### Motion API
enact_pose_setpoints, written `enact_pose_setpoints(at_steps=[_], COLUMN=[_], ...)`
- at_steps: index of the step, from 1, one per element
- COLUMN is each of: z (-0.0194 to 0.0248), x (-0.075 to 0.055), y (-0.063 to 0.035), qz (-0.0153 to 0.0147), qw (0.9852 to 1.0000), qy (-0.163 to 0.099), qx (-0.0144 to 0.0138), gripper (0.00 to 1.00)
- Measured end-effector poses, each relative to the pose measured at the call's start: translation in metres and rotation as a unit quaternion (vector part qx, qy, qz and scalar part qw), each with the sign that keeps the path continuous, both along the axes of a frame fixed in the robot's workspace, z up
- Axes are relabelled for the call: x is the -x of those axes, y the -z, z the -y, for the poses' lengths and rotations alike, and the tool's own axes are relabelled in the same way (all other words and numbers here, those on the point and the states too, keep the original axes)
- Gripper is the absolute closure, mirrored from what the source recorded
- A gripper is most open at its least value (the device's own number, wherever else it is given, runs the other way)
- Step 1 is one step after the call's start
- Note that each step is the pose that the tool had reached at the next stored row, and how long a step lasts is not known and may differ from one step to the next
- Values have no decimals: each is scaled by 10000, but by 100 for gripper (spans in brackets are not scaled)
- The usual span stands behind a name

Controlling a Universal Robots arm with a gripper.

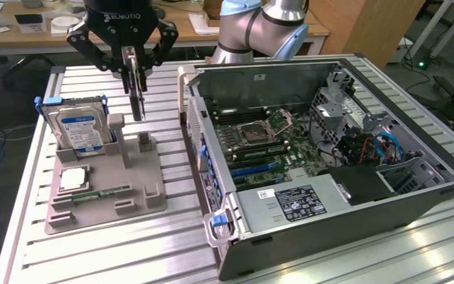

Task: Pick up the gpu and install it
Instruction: 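Pick up the gpu and move the gpu toward the slot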

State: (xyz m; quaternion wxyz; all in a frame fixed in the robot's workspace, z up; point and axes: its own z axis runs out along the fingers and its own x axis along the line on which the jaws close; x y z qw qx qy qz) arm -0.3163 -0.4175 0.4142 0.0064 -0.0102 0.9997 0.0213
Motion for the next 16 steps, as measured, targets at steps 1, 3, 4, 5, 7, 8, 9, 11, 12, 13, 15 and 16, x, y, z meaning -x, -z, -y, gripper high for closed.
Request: enact_pose_setpoints(at_steps=[1, 3, 4, 5, 7, 8, 9, 11, 12, 13, 15, 16], z=[0, 0, 0, 0, 0, 0, 0, 0, 0, 0, 0, 0], x=[0, 0, 0, 0, 0, -1, -1, 0, -1, -1, -1, -2], y=[-5, -24, -38, -52, -82, -98, -114, -146, -162, -178, -211, -230], qz=[-1, -1, -1, 0, 0, 0, 0, 0, 0, 0, 0, 0], qw=[10000, 10000, 10000, 10000, 10000, 10000, 10000, 10000, 10000, 10000, 10000, 10000], qy=[0, 0, 0, 0, 0, 0, 0, 0, 0, 0, 0, 0], qx=[1, 1, 1, 0, 0, 0, 0, 0, -2, -2, -3, -2], gripper=[72, 72, 72, 72, 72, 72, 72, 72, 72, 72, 72, 72])
